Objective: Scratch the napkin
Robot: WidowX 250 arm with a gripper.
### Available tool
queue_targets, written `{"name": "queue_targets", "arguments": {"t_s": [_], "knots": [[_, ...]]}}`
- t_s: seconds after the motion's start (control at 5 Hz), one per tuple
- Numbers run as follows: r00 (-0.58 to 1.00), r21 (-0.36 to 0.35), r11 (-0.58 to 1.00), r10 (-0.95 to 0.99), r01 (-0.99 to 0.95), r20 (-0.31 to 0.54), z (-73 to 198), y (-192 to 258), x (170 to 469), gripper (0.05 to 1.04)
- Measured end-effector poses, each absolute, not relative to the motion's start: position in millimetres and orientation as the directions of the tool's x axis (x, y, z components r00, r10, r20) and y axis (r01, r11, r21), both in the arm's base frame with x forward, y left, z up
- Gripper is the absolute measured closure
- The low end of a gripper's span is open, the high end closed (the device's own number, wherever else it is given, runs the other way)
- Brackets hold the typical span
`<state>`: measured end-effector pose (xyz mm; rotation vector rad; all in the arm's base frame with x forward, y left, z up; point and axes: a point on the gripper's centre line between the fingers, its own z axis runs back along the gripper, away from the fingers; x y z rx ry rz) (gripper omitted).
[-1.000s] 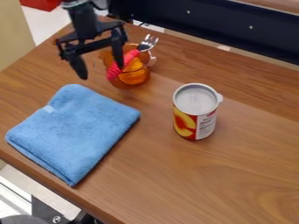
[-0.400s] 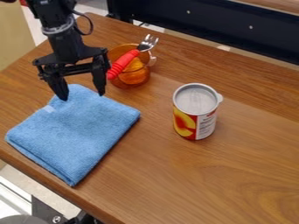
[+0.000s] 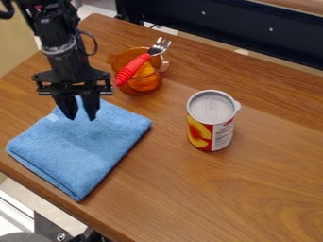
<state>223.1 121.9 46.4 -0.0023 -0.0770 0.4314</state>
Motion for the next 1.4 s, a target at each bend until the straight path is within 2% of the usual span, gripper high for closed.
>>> {"name": "queue_targets", "arguments": {"t_s": [0.2,0.4,0.6,0.8,1.2,1.4], "knots": [[0.92,0.06,0.922,0.376,-0.384,0.107,37.0,126.5,217.7,0.919],[0.927,0.091,0.928,0.346,-0.361,0.147,29.5,127.2,216.2,1.027],[0.947,0.131,0.942,0.293,-0.31,0.133,17.3,127.6,216.8,1.031],[0.969,0.119,0.963,0.232,-0.241,0.085,6.9,124.6,216.6,1.031],[0.976,0.082,0.974,0.207,-0.212,0.065,2.4,117.5,216.7,1.031],[0.966,0.075,0.963,0.253,-0.257,0.063,2.5,109.7,212.7,1.031]]}}
